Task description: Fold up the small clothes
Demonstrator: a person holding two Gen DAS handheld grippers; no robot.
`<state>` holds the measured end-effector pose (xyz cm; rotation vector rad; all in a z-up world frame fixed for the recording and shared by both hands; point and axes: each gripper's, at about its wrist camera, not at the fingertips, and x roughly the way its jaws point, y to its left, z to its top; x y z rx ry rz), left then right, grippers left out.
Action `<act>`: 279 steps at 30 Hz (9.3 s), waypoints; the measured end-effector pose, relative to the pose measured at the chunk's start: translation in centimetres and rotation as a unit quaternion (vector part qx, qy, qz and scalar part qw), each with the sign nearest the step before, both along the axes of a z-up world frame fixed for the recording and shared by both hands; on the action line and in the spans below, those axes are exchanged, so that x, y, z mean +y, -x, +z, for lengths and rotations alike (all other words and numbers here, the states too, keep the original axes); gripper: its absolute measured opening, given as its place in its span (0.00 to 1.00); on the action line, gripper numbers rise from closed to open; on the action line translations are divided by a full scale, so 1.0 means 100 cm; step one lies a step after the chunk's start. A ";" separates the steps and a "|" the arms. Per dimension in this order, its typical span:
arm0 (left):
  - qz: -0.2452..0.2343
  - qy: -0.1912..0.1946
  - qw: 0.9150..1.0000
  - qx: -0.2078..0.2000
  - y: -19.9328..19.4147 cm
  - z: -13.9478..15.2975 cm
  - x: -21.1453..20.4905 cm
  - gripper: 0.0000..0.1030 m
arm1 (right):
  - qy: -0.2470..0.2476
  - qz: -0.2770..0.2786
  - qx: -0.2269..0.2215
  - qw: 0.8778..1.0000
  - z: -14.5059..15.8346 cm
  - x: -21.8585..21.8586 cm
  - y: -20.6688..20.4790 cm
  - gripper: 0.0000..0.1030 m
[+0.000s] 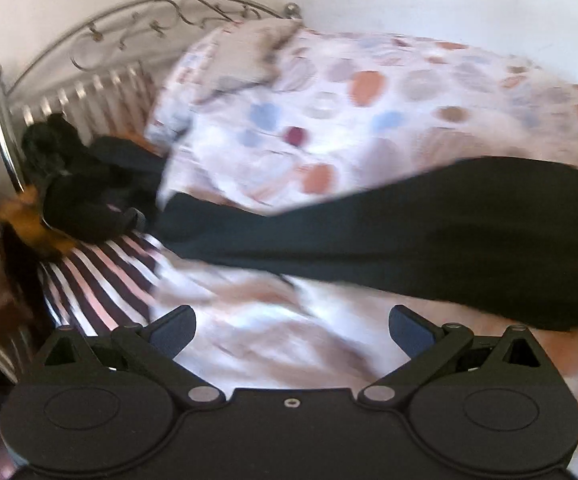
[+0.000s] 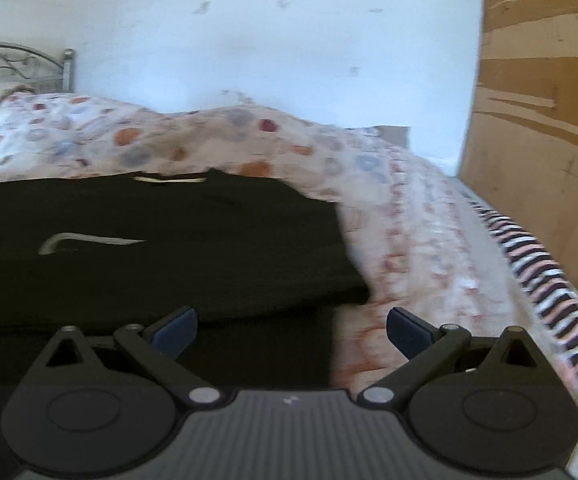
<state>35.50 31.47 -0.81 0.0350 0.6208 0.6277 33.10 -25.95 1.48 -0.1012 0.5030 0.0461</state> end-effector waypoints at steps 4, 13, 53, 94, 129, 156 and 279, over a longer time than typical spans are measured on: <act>0.009 -0.028 1.000 0.001 0.000 -0.005 0.067 0.96 | -0.014 0.032 -0.003 0.999 -0.002 0.043 -0.002 1.00; -0.092 -0.147 0.981 0.084 -0.031 -0.032 0.141 0.81 | -0.011 0.048 0.044 0.998 -0.025 0.113 -0.025 1.00; -0.237 0.306 0.904 0.183 0.021 0.124 0.113 0.00 | -0.068 0.145 0.022 0.987 -0.021 0.188 0.005 1.00; -0.428 0.482 0.748 0.157 -0.011 0.087 -0.239 0.00 | -0.175 0.209 0.053 0.961 -0.009 0.041 0.095 1.00; -0.387 0.405 0.823 0.099 -0.004 0.090 -0.238 0.57 | -0.292 0.130 0.053 0.946 0.009 -0.010 0.084 0.05; -0.355 0.129 0.919 0.109 -0.231 0.001 -0.212 0.66 | -0.369 0.058 0.155 0.915 -0.025 -0.097 0.065 0.21; -0.659 0.002 0.736 0.156 -0.157 -0.008 -0.280 0.76 | -0.242 0.105 0.152 0.953 -0.031 -0.058 -0.013 0.64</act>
